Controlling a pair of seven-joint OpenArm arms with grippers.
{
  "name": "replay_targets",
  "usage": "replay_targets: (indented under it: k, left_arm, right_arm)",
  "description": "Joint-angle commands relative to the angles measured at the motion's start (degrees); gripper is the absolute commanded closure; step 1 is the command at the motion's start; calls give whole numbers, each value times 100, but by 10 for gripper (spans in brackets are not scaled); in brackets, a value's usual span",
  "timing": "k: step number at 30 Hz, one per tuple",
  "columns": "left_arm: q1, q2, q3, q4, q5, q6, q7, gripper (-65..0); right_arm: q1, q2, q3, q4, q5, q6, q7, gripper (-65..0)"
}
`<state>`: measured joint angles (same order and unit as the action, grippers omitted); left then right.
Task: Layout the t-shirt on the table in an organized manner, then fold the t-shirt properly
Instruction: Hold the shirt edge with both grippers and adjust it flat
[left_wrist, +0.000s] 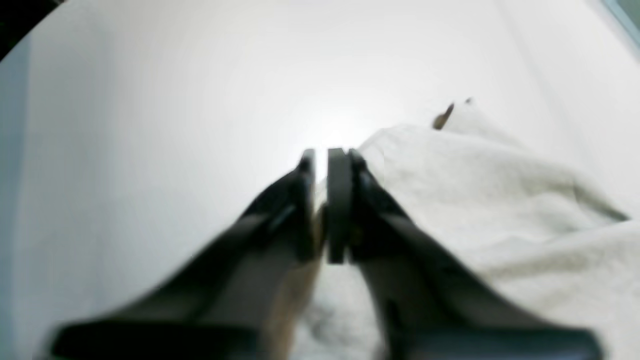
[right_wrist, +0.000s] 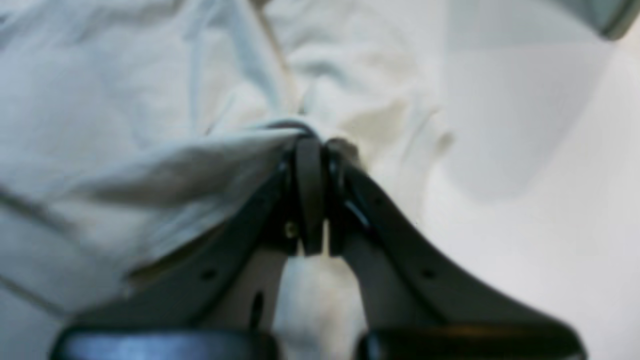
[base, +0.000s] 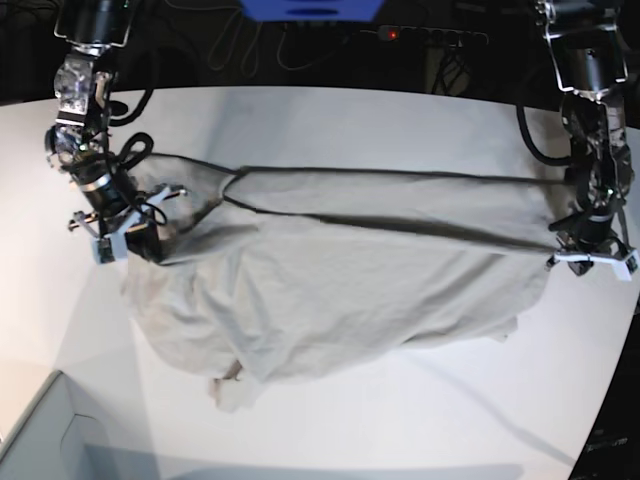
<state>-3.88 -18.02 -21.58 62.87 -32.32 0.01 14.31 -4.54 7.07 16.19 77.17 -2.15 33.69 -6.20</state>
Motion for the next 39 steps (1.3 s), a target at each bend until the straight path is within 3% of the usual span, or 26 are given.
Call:
replay_targets:
  k: [1, 4, 7, 12, 18, 26, 31, 39]
  left_arm:
    - [-135, -84, -17, 82, 1, -14, -134, -126]
    - [-135, -92, -17, 100, 1, -23, -134, -286]
    - [-38, -92, -70, 170, -17, -23, -134, -357]
    - [366, -84, -255, 161, -8, -23, -143, -357]
    - [639, -48, -272, -94, -43, -23, -151, -360]
    - [595, -48, -281, -481, -61, -23, -178, -360]
    - [586, -48, -281, -76, -70, -23, -178, -359]
    - [-161, -48, -228, 56, 1, -23, -134, -361]
  right_arm:
    - [62, 97, -23, 103, 88, 64, 167, -48]
    - [1, 97, -23, 253, 88, 64, 158, -141]
    - [-201, 97, 56, 543, 88, 64, 158, -209]
    - [-650, 62, 355, 1044, 97, 64, 149, -276]
    - [-1186, -79, 663, 1017, 114, 64, 149, -302]
    - [-1274, -289, 874, 1009, 105, 64, 149, -323]
    - [-852, -281, 768, 965, 105, 64, 114, -325]
    - [335, 80, 153, 165, 97, 64, -835, -359]
